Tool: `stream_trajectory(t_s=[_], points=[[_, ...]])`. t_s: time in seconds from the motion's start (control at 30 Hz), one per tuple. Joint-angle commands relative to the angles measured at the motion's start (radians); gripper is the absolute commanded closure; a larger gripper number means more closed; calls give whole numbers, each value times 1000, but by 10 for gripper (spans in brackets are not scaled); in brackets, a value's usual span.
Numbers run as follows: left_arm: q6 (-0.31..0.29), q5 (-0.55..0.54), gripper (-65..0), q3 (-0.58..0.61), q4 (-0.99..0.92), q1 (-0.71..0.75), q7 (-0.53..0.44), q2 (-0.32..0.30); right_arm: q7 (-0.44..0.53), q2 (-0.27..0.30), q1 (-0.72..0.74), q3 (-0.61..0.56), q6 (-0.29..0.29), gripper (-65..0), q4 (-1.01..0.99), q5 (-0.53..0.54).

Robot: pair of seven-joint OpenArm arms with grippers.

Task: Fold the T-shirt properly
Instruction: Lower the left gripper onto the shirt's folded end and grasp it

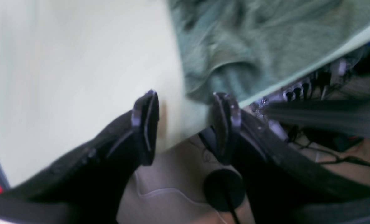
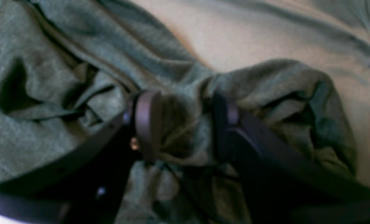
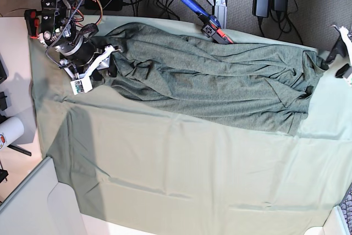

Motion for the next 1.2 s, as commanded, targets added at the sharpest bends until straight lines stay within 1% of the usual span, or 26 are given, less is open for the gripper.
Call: stream_trajectory(t_s=[0.0,0.1,0.23,0.4,0.5,0.6,0.63,0.67,0.73,0.77,0.8,0.83,0.97,1.07,1.1,1.17], points=[[-5,18,-318,13,23,0,-37,-23,22,16,10,10,8,-269,13,9],[-5,88,-318,63,26,-22,-77,-31,22,16,10,10,8,-269,13,8],[-5,91,-318,108,26,-29,-87,-30,22,16,11,10,8,-270,13,9],[-5,179,-318,177,26,-32,-151,-30,23,16,11,10,8,-269,13,9],[-5,182,-317,211,26,-53,-152,-30,23,16,11,10,8,-269,13,9],[-5,183,-315,219,26,-79,-152,-30,22,16,10,10,8,-269,13,8],[-5,184,-301,219,25,-88,-151,-30,22,16,10,10,8,-269,13,8],[3,186,-262,219,24,-93,-151,-30,22,16,10,10,8,-269,13,9],[5,190,-152,219,17,-105,-151,-30,21,16,10,10,8,-269,13,8],[5,190,-109,219,11,-109,-153,-30,22,16,10,10,8,-269,13,9],[5,190,-83,219,4,-109,-156,-30,22,16,10,10,8,-269,13,9],[4,190,-77,219,-2,-109,-155,-30,22,16,10,10,8,-269,13,8],[-5,209,-78,219,-27,-109,-154,-30,22,16,10,10,8,-269,13,8],[-5,209,-86,219,-28,-109,-122,-35,22,16,10,10,8,-269,13,8],[-5,208,-108,219,-28,-108,-112,-44,22,16,10,10,8,-270,13,8],[-5,207,-177,219,-27,-109,-91,-66,21,16,10,10,8,-269,13,8]])
